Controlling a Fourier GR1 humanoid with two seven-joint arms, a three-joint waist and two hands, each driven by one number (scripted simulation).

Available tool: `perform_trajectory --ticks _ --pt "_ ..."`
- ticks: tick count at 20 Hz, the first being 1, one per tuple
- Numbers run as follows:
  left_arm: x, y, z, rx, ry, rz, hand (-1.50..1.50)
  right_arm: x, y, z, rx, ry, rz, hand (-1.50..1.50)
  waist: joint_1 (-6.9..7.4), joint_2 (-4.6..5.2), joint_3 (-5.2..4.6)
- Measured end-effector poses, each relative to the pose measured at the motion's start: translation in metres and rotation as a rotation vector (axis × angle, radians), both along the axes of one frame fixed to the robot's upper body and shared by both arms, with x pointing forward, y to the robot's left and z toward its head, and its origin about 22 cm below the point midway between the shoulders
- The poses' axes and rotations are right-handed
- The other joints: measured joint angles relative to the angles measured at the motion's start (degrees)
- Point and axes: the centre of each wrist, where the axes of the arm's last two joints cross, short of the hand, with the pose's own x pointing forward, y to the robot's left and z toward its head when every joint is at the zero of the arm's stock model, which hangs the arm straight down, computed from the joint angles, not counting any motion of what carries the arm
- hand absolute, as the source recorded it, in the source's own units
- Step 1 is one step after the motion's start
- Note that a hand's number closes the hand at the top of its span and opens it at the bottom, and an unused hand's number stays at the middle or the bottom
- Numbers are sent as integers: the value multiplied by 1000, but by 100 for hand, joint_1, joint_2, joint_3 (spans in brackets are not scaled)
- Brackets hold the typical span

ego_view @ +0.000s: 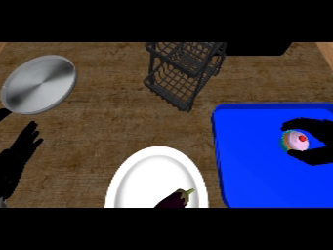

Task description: Pick the cupcake from the tray and place it in the tiered basket

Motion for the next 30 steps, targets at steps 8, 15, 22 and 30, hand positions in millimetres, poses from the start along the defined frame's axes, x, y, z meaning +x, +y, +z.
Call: perform_trajectory --ticks 8,15,22,30 --pt "2 3 2 -9 5 -2 0 -1 12 0 33 -122 -61 150 13 23 11" --pt "11 -10 7 0 -21 -65 0 42 108 30 -168 -203 -121 150 499 74 -76" --pt "24 -26 13 5 -35 -148 0 72 190 70 -405 -283 -233 150 1043 135 -155" --pt "31 -36 13 13 -7 -190 0 93 264 129 -700 -434 -463 150 1197 89 -148"
